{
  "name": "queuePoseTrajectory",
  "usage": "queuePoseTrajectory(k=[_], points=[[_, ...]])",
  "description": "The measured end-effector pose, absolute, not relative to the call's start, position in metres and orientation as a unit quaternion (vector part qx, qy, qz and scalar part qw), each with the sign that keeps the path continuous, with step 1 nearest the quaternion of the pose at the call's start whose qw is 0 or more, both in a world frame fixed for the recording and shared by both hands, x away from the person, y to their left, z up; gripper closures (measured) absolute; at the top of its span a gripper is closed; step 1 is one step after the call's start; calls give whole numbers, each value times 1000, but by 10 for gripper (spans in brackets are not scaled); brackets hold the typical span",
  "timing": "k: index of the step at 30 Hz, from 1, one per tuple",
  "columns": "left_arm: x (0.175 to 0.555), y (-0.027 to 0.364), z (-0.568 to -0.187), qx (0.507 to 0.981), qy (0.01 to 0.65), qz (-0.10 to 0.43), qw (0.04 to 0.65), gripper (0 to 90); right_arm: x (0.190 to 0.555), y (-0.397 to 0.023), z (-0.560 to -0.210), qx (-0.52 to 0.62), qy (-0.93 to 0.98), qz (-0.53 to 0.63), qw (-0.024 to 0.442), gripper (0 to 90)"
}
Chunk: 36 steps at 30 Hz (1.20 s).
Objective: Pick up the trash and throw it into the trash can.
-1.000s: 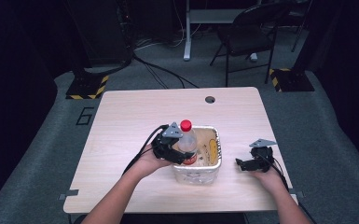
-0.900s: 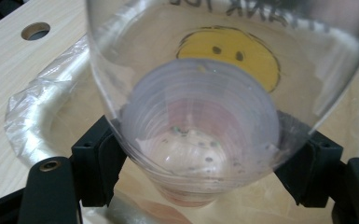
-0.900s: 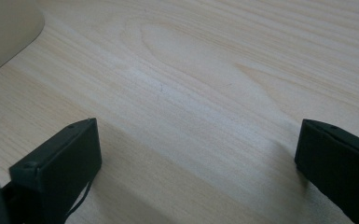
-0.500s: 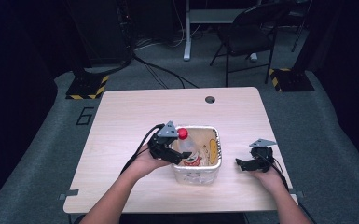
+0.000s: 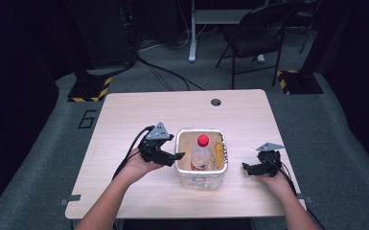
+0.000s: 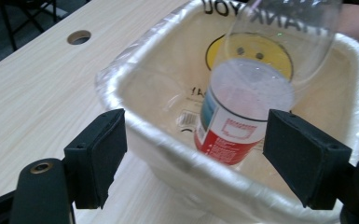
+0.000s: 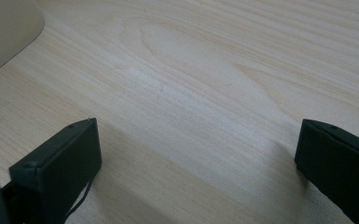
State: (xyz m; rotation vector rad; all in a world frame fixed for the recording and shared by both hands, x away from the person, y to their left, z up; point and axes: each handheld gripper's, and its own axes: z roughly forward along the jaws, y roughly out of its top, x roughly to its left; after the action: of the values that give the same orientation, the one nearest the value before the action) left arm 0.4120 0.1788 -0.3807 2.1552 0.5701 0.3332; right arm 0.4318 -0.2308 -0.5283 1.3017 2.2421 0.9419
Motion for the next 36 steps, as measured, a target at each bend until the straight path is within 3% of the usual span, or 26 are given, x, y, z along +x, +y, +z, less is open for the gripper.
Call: queuePoseTrajectory(k=[36], points=[[429,277,-424,819,359,192,404,231,432,-231,-528,463,798,335,190,0]])
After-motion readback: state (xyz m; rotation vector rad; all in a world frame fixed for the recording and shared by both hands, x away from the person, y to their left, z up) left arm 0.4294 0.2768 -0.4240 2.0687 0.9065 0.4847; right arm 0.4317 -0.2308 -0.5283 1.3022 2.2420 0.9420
